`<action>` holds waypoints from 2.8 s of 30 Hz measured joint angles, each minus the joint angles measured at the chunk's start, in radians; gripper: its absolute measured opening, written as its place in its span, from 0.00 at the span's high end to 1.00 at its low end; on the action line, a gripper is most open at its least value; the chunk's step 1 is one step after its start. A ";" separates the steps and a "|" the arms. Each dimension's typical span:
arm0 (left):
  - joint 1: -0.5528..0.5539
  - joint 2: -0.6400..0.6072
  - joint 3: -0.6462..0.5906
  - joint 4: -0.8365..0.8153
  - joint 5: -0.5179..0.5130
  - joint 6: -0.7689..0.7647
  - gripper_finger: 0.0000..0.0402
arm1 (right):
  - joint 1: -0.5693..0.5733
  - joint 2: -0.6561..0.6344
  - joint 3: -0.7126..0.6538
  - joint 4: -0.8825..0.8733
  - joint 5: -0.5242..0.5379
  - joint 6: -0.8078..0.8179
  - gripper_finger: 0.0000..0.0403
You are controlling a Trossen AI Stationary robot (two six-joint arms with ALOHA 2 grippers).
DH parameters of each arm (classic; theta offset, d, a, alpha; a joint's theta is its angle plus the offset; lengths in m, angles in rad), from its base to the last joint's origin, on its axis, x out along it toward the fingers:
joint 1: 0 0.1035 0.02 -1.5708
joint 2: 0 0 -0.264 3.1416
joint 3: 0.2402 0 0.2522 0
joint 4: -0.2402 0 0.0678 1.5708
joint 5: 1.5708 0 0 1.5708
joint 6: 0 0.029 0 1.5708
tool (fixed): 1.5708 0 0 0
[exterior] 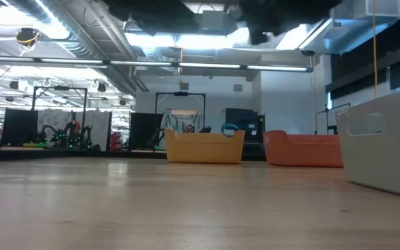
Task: Sort rubber bands into baskets
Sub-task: Put the black rubber band into the white bin, then put the red rubber band into the orange bin
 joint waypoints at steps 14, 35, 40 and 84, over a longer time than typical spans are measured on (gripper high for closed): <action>-0.010 0.000 0.000 -0.112 0.000 -0.073 0.60 | 0.130 -0.175 0.000 -0.537 -0.153 0.467 0.97; -0.010 0.000 0.000 -0.122 0.000 -0.070 0.60 | 0.061 -0.075 -0.058 -0.730 -0.288 0.790 0.65; -0.010 -0.007 0.000 -0.129 0.000 -0.096 0.60 | 0.001 -0.075 -0.056 -0.729 -0.419 0.729 0.54; -0.285 -0.020 -0.128 -0.741 0.325 -0.476 0.60 | -0.040 0.105 0.105 -0.119 -0.039 -0.031 0.53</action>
